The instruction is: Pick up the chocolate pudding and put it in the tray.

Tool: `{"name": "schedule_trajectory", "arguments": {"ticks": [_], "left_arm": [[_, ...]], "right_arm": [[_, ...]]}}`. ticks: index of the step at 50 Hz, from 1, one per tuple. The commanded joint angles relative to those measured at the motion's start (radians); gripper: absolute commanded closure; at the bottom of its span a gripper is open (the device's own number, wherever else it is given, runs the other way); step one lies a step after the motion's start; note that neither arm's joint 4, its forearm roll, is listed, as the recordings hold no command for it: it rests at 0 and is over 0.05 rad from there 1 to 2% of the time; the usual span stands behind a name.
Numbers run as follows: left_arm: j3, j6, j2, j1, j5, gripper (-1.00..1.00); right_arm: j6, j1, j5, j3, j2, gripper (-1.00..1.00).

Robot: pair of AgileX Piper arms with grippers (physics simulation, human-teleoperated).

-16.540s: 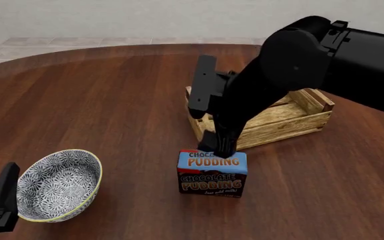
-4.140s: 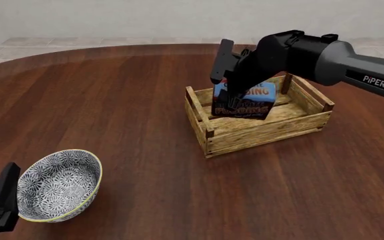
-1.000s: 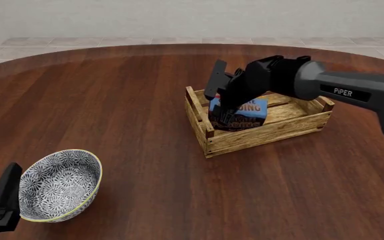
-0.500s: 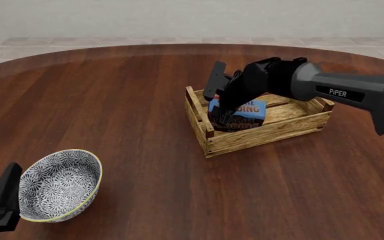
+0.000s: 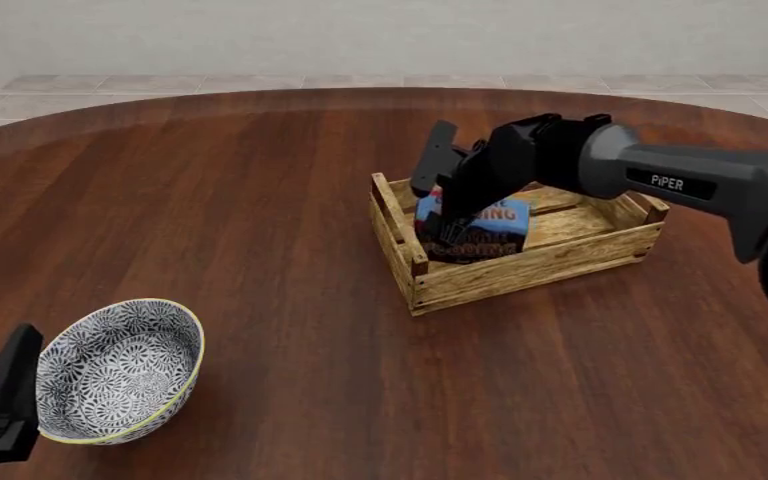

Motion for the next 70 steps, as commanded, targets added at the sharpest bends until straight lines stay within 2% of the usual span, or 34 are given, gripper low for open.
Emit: {"name": "schedule_trajectory", "arguments": {"ticks": [1, 25, 44, 48, 52, 59, 62, 65, 70], "left_arm": [[0.002, -0.002, -0.003, 0.001, 0.001, -1.00], [0.000, 0.002, 0.007, -0.003, -0.006, -1.00], [0.004, 0.005, 0.005, -0.008, -0.008, -1.00], [0.003, 0.006, 0.000, -0.008, -0.003, -1.00], [0.006, 0.007, -0.008, -0.010, 0.002, -1.00], [0.004, 0.007, -0.004, -0.010, 0.000, -1.00], [0.004, 0.006, -0.006, -0.011, 0.001, -1.00], [0.004, 0.006, -0.008, -0.012, 0.002, -1.00], [0.005, 0.003, -0.014, -0.011, 0.004, -1.00]], "right_arm": [[0.013, -0.014, 0.006, -0.023, 0.015, -1.00], [0.026, -0.006, 0.029, -0.042, -0.022, -1.00], [0.012, 0.013, 0.103, -0.043, -0.156, -1.00], [-0.017, 0.020, 0.119, -0.032, -0.212, -1.00], [-0.013, 0.038, 0.140, -0.038, -0.262, -1.00], [-0.047, 0.035, 0.178, -0.024, -0.352, -1.00], [-0.054, 0.055, 0.194, 0.001, -0.412, -1.00], [-0.103, 0.050, 0.187, 0.062, -0.479, -1.00], [-0.131, 0.081, 0.192, 0.130, -0.584, -1.00]]}}
